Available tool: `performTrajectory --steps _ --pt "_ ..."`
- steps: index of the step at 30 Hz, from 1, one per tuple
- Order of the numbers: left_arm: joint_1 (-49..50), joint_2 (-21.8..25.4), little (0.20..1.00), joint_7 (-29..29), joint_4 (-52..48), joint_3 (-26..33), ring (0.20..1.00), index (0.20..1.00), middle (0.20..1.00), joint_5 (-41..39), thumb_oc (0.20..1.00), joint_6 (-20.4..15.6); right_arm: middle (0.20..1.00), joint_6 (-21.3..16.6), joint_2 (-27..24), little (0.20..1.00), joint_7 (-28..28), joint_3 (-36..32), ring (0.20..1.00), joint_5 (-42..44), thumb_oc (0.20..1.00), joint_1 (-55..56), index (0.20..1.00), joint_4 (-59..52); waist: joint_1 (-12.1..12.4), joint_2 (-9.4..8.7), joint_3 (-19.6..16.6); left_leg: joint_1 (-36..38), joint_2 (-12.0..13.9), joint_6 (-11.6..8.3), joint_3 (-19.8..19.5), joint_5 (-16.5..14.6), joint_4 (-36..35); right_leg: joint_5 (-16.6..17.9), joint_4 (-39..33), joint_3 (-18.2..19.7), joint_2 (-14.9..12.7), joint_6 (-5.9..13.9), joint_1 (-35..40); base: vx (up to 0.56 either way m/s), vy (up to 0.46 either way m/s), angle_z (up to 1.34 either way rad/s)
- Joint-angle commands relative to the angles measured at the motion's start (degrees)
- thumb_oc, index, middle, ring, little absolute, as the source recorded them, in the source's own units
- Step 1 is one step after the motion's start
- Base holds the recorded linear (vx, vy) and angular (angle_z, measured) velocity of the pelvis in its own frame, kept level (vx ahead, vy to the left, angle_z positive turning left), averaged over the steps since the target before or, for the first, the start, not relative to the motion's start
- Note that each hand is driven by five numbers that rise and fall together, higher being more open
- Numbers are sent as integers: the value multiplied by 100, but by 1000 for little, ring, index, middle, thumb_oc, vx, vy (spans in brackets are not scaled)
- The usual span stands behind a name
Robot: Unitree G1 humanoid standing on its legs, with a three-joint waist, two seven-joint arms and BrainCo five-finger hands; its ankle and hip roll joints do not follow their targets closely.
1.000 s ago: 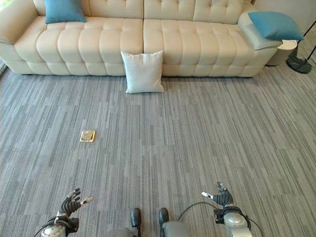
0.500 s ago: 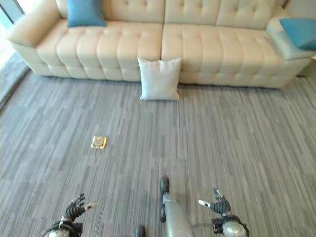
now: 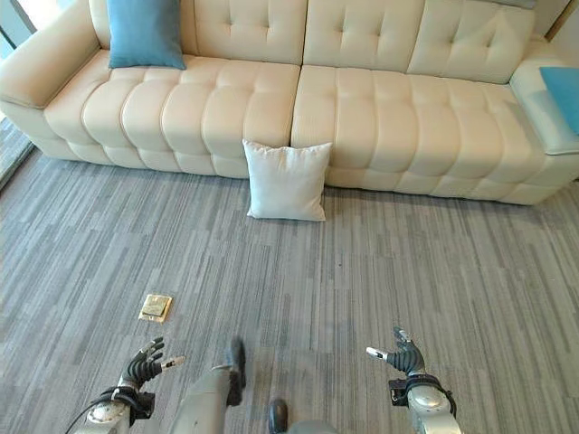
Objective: Pick up all the scattered cushions and arrange them neatly on the sofa.
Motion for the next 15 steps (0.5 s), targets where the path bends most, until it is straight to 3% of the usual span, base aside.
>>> performTrajectory --steps 1,2,3,4,5,6,9,10,11,13,14,15 --pt "32 154 1000 78 -317 1 1000 1000 1000 211 1000 -154 1000 -69 -276 1000 -109 -163 1000 -43 1000 174 1000 -279 164 -63 -108 361 253 -244 206 757 -158 -25 757 189 -373 556 -287 741 263 -47" --pt "90 158 1000 25 -221 29 1000 1000 1000 294 1000 -133 1000 -74 -216 1000 -16 -174 1000 -146 1000 250 1000 -332 255 -29 -296 606 282 -180 125 955 -170 -62 946 263 -414 633 -148 1008 448 -86" --pt "78 209 1000 48 -169 37 1000 1000 1000 364 1000 -93 1000 -62 -107 1000 41 -87 1000 -240 1000 257 1000 -421 295 -248 -361 734 123 27 155 748 228 705 1859 338 -717 990 -402 944 457 -89" --pt "53 230 1000 55 -171 43 1000 1000 1000 372 1000 -85 1000 -62 -83 1000 46 -61 1000 -265 1000 251 1000 -444 291 -267 -333 843 117 95 170 649 237 966 2314 329 -795 1095 -584 568 305 -103" --pt "51 229 1000 55 -171 43 1000 1000 1000 372 1000 -85 1000 -62 -84 1000 46 -62 1000 -266 1000 249 1000 -443 305 -253 -346 829 139 92 176 661 230 983 2311 342 -777 1092 -606 351 202 -51" --pt "6 288 1000 90 -201 65 1000 1000 1000 361 1000 -80 1000 -62 -23 1000 75 44 1000 -309 1000 172 1000 -480 273 -260 -261 1222 61 274 194 388 196 1587 3145 288 -923 1256 -973 238 137 -39" --pt "-1 311 1000 124 -235 97 1000 1000 1000 328 1000 -93 1000 -70 35 1000 57 85 1000 -341 1000 133 1000 -564 279 -136 -221 1589 84 404 201 158 125 1699 3721 103 -1034 1199 -1342 395 228 -22" --pt "-29 288 1000 159 -197 103 1000 1000 1000 290 1000 -109 1000 -98 29 1000 39 135 1000 -368 1000 65 1000 -562 229 -55 -183 1864 83 437 176 65 12 1498 3859 -72 -1070 1099 -1732 440 200 8" --pt "-51 273 1000 139 -190 85 1000 1000 1000 287 1000 -104 1000 -66 6 1000 76 137 1000 -379 1000 65 1000 -629 105 -6 -127 2218 -22 452 71 -67 -84 1142 3516 -339 -1054 1007 -2021 441 200 -3" --pt "-78 263 1000 139 -138 64 1000 1000 1000 285 1000 -116 1000 -69 -19 1000 85 136 1000 -358 1000 59 1000 -619 17 44 -83 2386 -46 438 1 -123 -160 989 3349 -454 -913 949 -2314 429 110 22" --pt "-114 255 1000 137 -101 68 1000 1000 1000 314 1000 -97 1000 -45 -53 1000 93 122 1000 -352 1000 53 1000 -668 -66 -8 -26 2757 -166 385 -60 -329 -279 934 2421 -816 -985 1009 -2631 547 68 46" --pt "-108 247 1000 127 -112 81 1000 1000 1000 310 1000 -93 1000 -31 -65 1000 102 114 1000 -347 1000 62 1000 -692 -100 -25 -3 2839 -186 354 -87 -405 -271 916 1958 -975 -1060 1028 -2608 538 17 50"
